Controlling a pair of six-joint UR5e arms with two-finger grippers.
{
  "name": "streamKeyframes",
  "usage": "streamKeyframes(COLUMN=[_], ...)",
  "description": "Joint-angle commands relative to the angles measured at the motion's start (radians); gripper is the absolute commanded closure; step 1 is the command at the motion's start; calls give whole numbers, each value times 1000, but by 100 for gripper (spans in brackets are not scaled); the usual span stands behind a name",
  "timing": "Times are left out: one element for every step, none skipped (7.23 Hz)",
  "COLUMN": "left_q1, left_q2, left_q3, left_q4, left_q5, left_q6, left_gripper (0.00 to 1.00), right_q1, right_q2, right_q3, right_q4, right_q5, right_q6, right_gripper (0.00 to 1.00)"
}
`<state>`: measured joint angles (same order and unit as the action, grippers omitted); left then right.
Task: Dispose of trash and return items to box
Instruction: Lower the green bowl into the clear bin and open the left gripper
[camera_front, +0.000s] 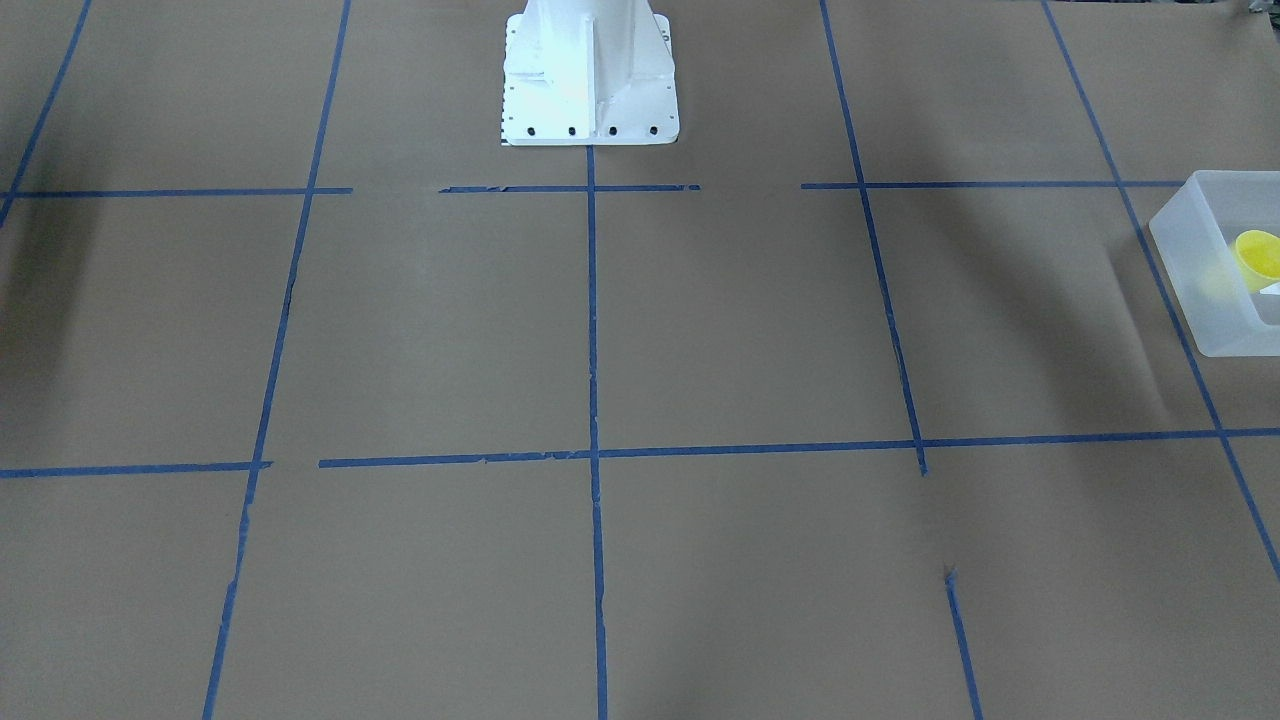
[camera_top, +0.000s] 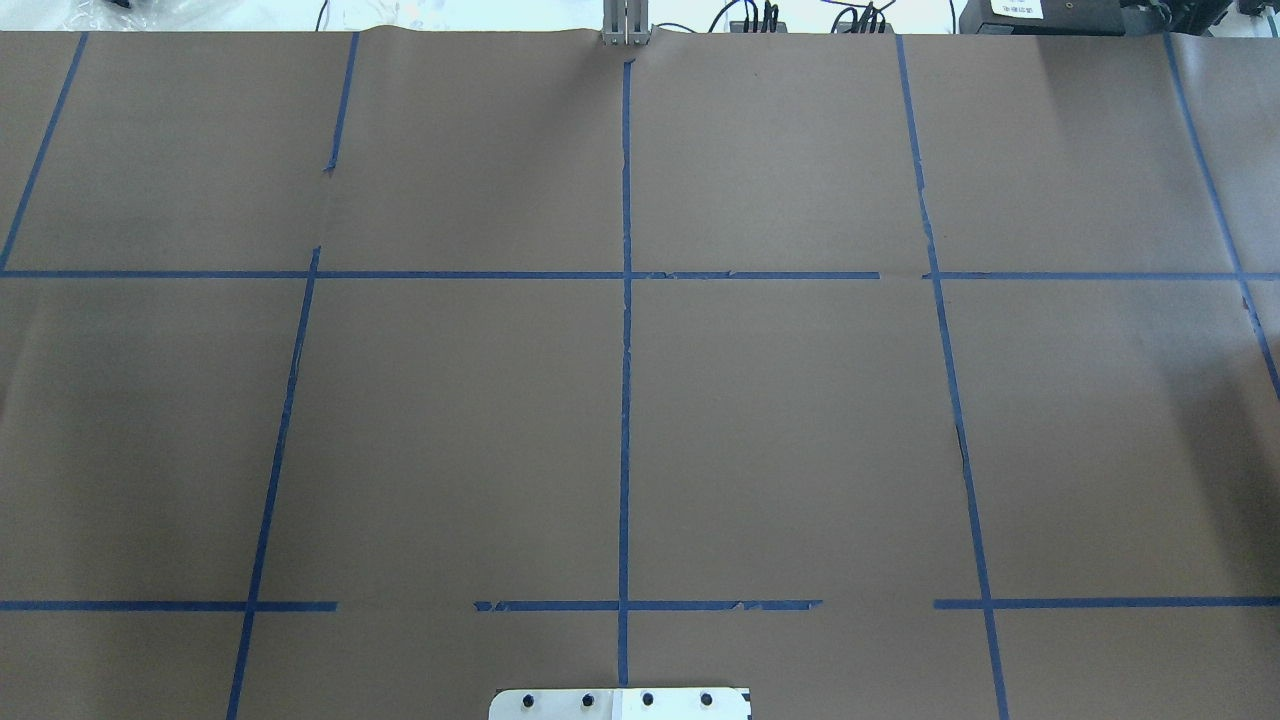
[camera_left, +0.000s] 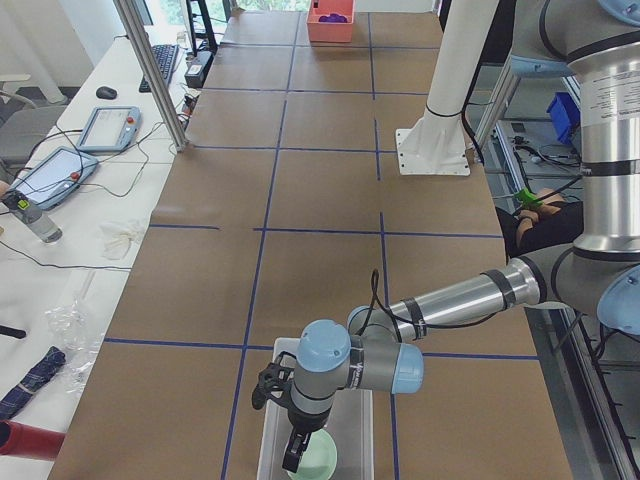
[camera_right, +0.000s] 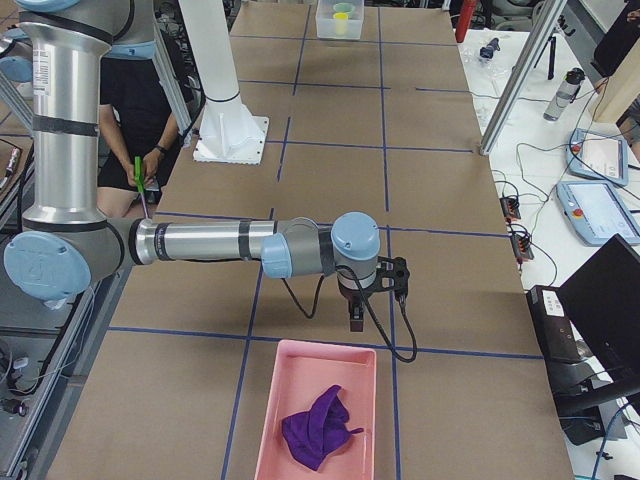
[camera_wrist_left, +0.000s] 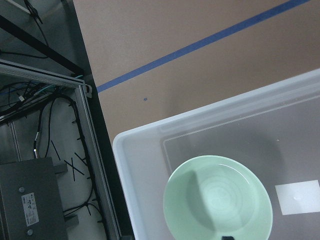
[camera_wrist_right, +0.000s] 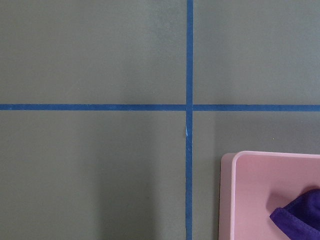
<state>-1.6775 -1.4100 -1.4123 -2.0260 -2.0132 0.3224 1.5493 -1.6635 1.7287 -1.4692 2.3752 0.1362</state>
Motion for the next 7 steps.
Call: streamKeyframes(left_q1=[-1,-1,-1,1,2,5,13], left_q2=[-21,-21,-24,-50,-72,-76,-79], left_q3=[-75,-106,-115,-129,-140,-189,-229], left_q4=[18,21,51,146,233,310,349], left_q5=[-30,-114,-204,-222,-231,-270,-271], left_q6=[-85,-165,-225,-280,-286,-302,-330], left_gripper=[0,0,0,0,0,0,0], right_q1=[0,0,0,0,0,0,2], right_q2=[2,4,7,7,4,4,4], right_q3=[2,3,2,-1,-4,-6,-6], right_q4=[0,0,0,0,-2,-2,-2], right_q5=[-1,1,1,1,1,1,1], right_q6=[0,0,-1,-1,-1,-1,-1], right_gripper=[0,0,0,0,0,0,0])
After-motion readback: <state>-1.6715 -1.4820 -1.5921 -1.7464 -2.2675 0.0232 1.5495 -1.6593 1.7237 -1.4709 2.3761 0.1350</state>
